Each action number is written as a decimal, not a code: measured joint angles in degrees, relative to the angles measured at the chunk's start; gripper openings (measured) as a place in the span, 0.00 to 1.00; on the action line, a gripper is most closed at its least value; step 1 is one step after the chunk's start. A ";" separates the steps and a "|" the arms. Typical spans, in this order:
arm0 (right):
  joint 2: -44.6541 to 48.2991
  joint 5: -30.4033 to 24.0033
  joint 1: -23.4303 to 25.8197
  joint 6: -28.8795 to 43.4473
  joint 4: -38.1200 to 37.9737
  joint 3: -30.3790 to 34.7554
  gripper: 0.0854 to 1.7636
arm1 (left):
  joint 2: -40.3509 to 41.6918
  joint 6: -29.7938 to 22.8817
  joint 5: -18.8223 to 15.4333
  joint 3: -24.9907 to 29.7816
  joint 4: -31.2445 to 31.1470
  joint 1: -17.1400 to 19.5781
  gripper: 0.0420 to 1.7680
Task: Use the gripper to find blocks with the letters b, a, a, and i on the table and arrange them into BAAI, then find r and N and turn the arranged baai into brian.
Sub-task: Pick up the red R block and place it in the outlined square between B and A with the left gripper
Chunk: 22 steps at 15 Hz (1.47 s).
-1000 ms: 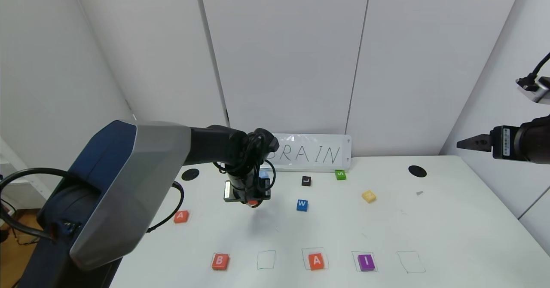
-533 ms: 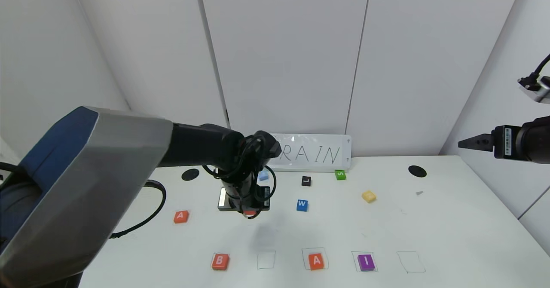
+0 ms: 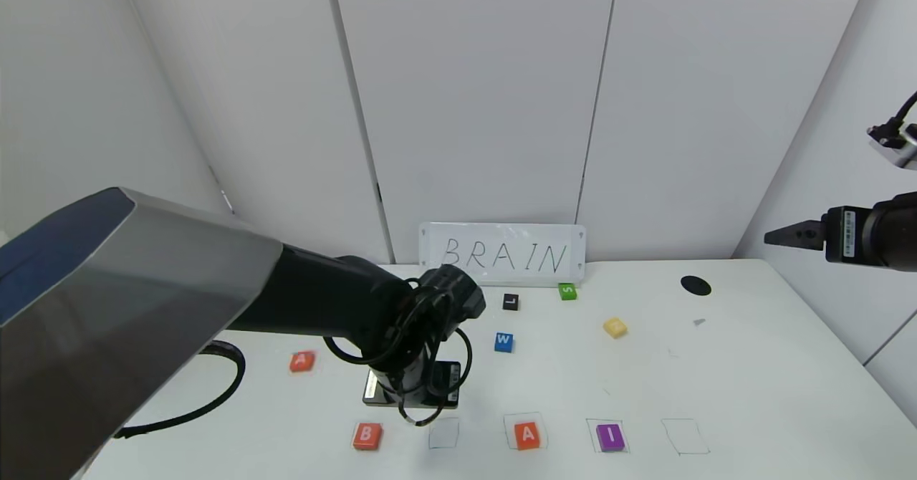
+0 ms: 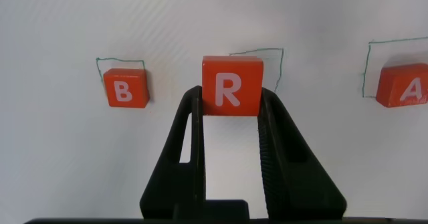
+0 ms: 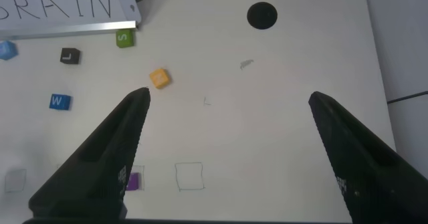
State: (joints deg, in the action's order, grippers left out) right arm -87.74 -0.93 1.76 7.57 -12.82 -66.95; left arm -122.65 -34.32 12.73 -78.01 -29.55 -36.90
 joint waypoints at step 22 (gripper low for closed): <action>0.00 0.06 0.09 0.01 0.05 -0.02 0.97 | -6.62 -2.08 -2.69 0.56 4.60 -2.82 0.28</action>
State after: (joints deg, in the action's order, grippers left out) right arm -87.74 -0.87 1.84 7.58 -12.78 -66.98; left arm -129.27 -36.40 10.03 -77.45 -24.95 -39.72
